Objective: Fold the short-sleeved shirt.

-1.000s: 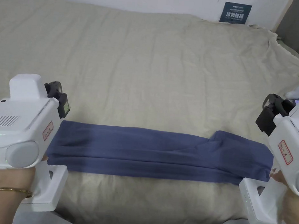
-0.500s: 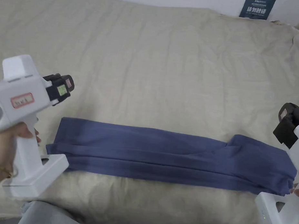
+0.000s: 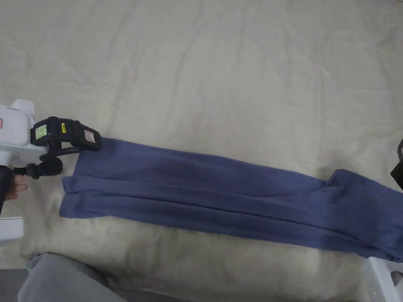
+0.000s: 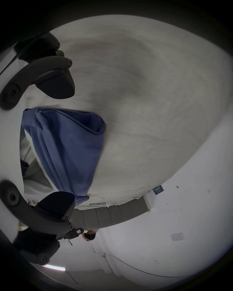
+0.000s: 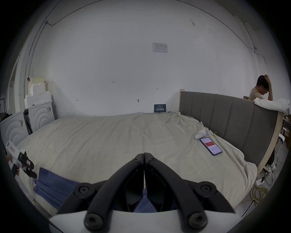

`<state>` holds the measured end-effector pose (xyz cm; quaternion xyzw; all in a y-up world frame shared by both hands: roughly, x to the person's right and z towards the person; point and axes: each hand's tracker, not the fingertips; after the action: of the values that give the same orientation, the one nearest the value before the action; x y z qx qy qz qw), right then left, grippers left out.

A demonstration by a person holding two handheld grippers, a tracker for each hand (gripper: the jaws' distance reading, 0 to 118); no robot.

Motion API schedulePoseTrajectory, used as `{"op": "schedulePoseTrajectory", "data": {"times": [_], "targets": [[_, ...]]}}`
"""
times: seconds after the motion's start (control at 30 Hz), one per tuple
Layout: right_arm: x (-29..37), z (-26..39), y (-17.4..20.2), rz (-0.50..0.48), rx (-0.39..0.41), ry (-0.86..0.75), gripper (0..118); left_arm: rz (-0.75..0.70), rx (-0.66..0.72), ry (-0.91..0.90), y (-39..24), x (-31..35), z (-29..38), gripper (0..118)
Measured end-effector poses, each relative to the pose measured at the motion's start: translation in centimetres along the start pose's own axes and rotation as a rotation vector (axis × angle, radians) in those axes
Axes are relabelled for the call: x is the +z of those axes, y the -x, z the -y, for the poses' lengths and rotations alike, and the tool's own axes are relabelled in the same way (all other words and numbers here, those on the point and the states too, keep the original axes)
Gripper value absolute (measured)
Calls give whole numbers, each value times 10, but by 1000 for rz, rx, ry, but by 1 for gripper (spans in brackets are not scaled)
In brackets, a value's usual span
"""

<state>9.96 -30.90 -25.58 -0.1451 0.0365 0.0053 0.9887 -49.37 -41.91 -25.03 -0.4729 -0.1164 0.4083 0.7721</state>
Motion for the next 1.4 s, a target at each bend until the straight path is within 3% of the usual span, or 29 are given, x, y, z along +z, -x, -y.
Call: {"op": "schedulePoseTrajectory", "data": {"times": [0.23, 0.3, 0.4, 0.43, 0.47, 0.53, 0.83, 1.0, 1.13, 1.27, 1.4], "targets": [[-3, 2, 5, -7, 18, 27, 0, 103, 78, 26, 17, -11, 11, 114], [-4, 4, 4, -10, 13, 33, 0, 138, 100, 20, 18, -12, 13, 106], [-7, 6, 5, -12, 4, 45, 0, 109, 104, 41, 20, -24, 15, 54], [-7, 6, 6, -10, 5, 47, 0, 54, 70, 60, 18, -29, 17, 30], [-6, 7, 6, -9, 5, 49, 0, 4, 34, 55, 15, -32, 18, 19], [-6, 7, 6, -12, 3, 53, 0, 21, 36, 42, 15, -34, 19, 13], [-3, 4, 2, -27, 1, 52, 0, -253, -65, 20, -66, -18, 18, 6], [5, -3, -3, -42, -8, 24, 0, -309, -224, -32, -141, 2, 23, 6], [12, -9, -11, -46, -8, -4, 0, -278, -351, -12, -197, -9, 40, 6], [22, -11, -21, -29, -19, -32, 0, -101, -358, 49, -220, -48, 31, 6], [28, -10, -35, -12, -33, -42, 0, -101, -473, 113, -261, -104, 56, 6]]}}
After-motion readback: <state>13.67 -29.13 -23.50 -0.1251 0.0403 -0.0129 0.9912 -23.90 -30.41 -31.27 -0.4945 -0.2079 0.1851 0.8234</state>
